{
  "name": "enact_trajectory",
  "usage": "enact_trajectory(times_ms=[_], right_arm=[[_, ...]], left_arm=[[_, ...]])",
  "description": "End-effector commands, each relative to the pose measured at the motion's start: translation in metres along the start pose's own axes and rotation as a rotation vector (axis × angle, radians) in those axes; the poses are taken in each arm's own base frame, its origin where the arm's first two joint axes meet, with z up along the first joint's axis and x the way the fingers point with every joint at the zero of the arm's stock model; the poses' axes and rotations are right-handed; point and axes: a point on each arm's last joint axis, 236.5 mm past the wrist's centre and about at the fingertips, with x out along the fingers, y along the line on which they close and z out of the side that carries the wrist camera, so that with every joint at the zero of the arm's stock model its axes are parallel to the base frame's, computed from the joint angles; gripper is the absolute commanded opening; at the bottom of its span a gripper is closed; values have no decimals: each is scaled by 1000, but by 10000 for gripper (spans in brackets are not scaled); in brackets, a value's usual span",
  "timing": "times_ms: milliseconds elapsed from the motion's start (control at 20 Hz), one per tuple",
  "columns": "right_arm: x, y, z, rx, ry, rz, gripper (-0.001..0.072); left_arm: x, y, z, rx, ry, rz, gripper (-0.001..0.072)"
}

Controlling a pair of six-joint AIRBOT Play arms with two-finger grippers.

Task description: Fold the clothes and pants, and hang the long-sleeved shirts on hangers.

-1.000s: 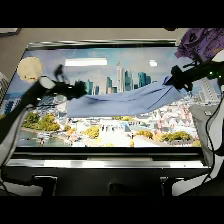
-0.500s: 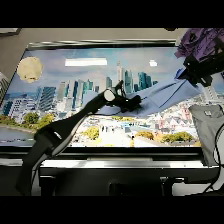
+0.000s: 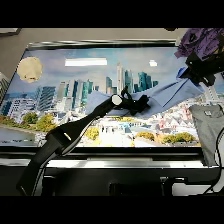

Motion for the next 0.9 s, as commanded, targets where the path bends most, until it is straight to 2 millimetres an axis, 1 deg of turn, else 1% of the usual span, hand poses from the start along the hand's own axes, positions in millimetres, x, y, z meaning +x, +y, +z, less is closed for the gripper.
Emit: enact_trajectory(times_ms=[0,100,150,200,250,300,350,400,500,550,600,650,700,750,850], right_arm=[[0,8,3,39,-13,26,32],[4,27,2,62,-20,70,32],[8,40,-1,67,-20,89,32],[13,57,-6,68,-18,110,32],[19,74,-12,62,-14,129,32],[26,95,-20,60,-14,151,32],[31,117,-26,51,-23,179,32],[38,140,-33,45,-39,207,32],[54,179,-47,43,-73,239,32],[63,195,-55,41,-76,248,32],[76,210,-68,36,-61,257,32],[92,223,-81,30,-37,264,32],[108,233,-94,23,-10,264,32],[125,240,-107,25,19,258,32],[159,252,-127,20,62,249,32]], left_arm=[[-58,0,30,117,-4,104,15],[-130,4,63,217,-51,258,15],[-176,7,82,270,-92,352,15],[-228,10,99,310,-142,453,15],[-277,12,113,333,-195,537,16],[-331,11,125,347,-262,611,16],[-377,7,133,350,-332,654,16],[-422,-2,140,342,-415,670,17],[-491,-19,146,320,-553,649,17],[-522,-24,146,306,-614,642,17],[-549,-28,145,293,-665,639,17],[-569,-30,144,296,-699,643,18],[-585,-30,142,304,-725,651,18],[-596,-29,141,305,-740,659,18],[-609,-23,140,283,-750,672,19]])
